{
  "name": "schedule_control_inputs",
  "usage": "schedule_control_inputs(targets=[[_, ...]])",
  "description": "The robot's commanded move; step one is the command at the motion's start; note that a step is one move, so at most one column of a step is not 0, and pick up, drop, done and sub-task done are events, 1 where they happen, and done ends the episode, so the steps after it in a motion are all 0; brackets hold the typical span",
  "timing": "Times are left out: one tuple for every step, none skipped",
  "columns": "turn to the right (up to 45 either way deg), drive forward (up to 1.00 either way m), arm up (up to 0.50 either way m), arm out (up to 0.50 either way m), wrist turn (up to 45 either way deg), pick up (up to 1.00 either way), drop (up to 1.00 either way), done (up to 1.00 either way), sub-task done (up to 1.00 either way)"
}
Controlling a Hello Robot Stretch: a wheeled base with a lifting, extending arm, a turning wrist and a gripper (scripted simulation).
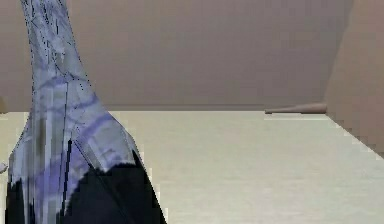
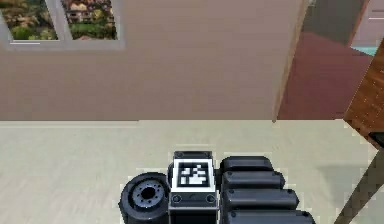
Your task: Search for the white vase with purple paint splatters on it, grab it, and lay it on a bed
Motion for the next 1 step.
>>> schedule_control_inputs(targets=[[-45.0,0.00,0.00,0.00,0.0,0.00,0.00,0.00,0.00]])
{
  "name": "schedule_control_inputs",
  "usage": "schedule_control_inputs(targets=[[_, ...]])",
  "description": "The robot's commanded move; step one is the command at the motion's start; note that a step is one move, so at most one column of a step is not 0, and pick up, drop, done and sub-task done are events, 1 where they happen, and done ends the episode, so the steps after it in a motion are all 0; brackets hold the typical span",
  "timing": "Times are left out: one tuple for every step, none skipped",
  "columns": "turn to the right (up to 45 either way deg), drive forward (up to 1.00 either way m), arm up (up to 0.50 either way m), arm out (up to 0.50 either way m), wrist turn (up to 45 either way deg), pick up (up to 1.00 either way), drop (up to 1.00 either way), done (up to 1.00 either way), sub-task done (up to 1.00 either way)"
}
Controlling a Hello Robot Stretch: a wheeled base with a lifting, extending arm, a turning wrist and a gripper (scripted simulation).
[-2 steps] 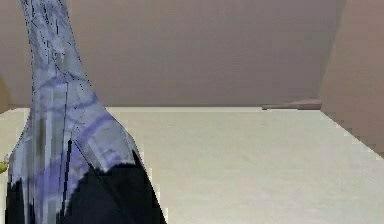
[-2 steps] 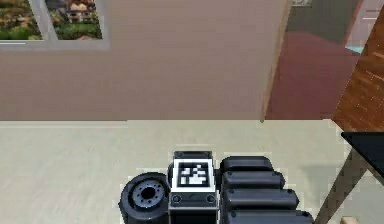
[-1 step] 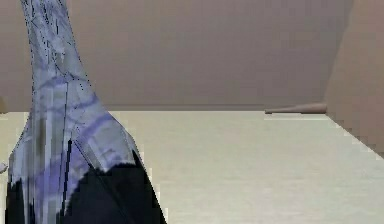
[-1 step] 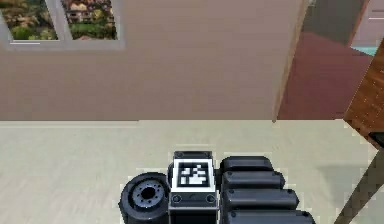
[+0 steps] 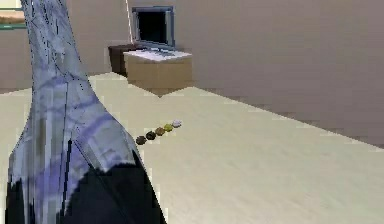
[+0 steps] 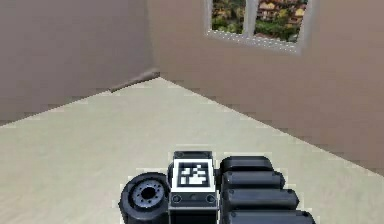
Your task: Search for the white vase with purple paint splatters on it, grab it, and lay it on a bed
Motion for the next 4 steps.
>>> schedule_control_inputs(targets=[[-42.0,0.00,0.00,0.00,0.0,0.00,0.00,0.00,0.00],[0.0,0.55,0.00,0.00,0.0,0.00,0.00,0.00,0.00],[-9.0,0.00,0.00,0.00,0.0,0.00,0.00,0.00,0.00],[0.0,1.00,0.00,0.00,0.0,0.00,0.00,0.00,0.00]])
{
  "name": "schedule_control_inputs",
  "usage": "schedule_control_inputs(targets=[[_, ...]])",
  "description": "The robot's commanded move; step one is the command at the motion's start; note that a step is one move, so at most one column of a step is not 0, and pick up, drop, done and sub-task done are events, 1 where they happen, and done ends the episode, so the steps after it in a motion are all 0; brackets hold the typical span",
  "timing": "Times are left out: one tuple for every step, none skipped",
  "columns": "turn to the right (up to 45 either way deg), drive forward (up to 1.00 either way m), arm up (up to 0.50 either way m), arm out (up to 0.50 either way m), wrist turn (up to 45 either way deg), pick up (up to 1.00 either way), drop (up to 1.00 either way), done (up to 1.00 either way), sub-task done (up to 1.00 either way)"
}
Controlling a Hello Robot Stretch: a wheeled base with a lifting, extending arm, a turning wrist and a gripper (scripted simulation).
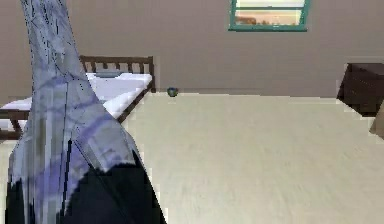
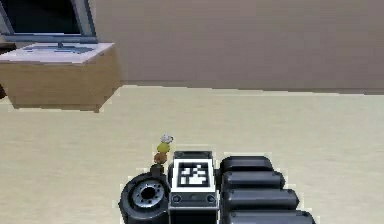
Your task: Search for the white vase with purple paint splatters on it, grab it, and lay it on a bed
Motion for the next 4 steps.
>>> schedule_control_inputs(targets=[[-3.0,0.00,0.00,0.00,0.0,0.00,0.00,0.00,0.00],[0.0,1.00,0.00,0.00,0.0,0.00,0.00,0.00,0.00],[0.0,1.00,0.00,0.00,0.0,0.00,0.00,0.00,0.00],[0.0,0.80,0.00,0.00,0.0,0.00,0.00,0.00,0.00]])
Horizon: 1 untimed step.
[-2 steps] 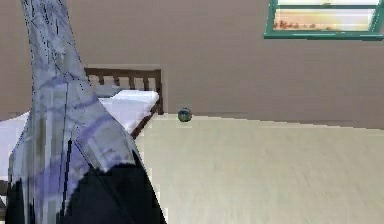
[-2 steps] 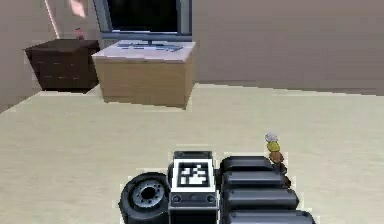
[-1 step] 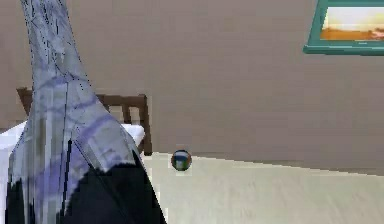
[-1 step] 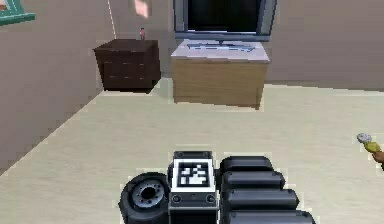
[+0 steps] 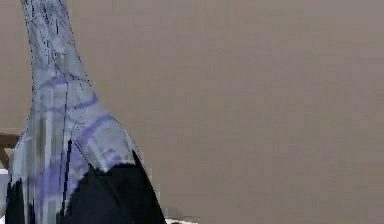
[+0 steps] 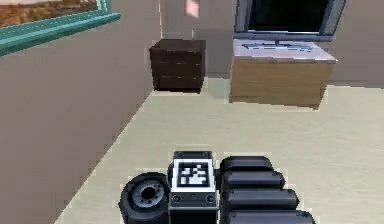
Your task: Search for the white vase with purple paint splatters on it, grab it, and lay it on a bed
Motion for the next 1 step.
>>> schedule_control_inputs(targets=[[45.0,0.00,0.00,0.00,0.0,0.00,0.00,0.00,0.00]])
